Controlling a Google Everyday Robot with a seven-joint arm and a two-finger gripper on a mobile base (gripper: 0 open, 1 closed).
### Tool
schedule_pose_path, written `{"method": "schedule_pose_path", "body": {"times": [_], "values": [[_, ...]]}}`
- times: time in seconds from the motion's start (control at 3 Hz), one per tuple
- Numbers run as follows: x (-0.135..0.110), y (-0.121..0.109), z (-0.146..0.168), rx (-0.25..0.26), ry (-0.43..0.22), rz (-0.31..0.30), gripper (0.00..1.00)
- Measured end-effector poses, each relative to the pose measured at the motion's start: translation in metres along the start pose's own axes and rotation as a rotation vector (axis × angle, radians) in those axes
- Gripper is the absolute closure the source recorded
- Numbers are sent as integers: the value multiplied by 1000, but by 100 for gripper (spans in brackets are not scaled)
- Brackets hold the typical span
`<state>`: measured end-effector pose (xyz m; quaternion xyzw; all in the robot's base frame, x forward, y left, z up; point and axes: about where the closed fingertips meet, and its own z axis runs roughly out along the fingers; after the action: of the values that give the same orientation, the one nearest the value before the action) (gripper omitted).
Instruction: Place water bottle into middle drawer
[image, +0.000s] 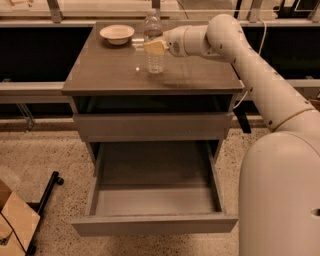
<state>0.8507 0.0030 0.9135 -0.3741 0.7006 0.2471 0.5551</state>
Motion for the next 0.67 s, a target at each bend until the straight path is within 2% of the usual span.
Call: {"method": "schedule_pose_path", "body": {"times": [0.33,0.67], "values": [[-8,26,-45,-34,1,-30,89],[-8,61,-117,-55,40,-84,100]]}}
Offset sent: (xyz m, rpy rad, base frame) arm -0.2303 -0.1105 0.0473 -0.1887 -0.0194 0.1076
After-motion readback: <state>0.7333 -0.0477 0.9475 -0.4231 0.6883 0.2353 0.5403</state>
